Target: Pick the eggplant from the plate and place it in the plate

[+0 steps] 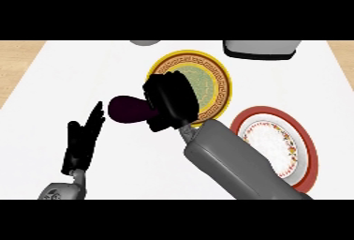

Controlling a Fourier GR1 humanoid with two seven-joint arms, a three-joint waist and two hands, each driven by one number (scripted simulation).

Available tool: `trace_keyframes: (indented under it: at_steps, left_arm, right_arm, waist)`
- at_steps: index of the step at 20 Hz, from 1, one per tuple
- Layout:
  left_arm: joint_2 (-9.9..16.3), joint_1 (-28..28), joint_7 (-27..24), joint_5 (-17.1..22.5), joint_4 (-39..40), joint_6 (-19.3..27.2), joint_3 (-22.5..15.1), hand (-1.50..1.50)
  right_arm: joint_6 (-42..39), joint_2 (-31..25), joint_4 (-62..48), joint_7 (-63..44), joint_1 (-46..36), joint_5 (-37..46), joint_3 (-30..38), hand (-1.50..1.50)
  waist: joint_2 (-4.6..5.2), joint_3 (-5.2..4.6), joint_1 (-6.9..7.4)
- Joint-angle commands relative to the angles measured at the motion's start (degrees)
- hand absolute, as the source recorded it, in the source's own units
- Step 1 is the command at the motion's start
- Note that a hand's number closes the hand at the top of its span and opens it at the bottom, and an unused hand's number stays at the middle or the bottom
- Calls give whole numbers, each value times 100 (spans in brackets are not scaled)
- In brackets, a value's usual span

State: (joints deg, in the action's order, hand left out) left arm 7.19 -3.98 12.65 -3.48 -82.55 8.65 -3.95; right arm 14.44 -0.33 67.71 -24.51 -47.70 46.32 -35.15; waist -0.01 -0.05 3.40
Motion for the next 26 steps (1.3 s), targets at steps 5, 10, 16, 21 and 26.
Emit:
trace_keyframes:
  at_steps: [5, 10, 16, 21, 26]
  left_arm:
    - [2, 140, 199, -19, -371, 52, 45, 0]
    - [49, 29, -65, 42, -17, -32, 230, 0]
    - [-260, 167, -9, -294, -148, 276, -79, 0]
    - [-43, -28, 82, -24, -50, -91, 139, 0]
    - [-97, 266, -132, -119, -214, -16, 61, 0]
  right_arm:
    - [744, 32, -776, -1134, -1112, -474, -63, 150]
    - [1415, 33, -2054, -590, -1336, -723, 125, 150]
    - [1172, 33, -3284, 168, -1886, -1080, 727, 150]
    - [967, 33, -4053, 491, -1990, -1262, 828, 150]
    - [386, 17, -4844, 1297, -2009, -1580, 1196, 150]
  waist:
    - [17, 4, -175]
    - [45, 2, -154]
    - [59, 4, -140]
    - [73, 3, -124]
    - [104, 5, -41]
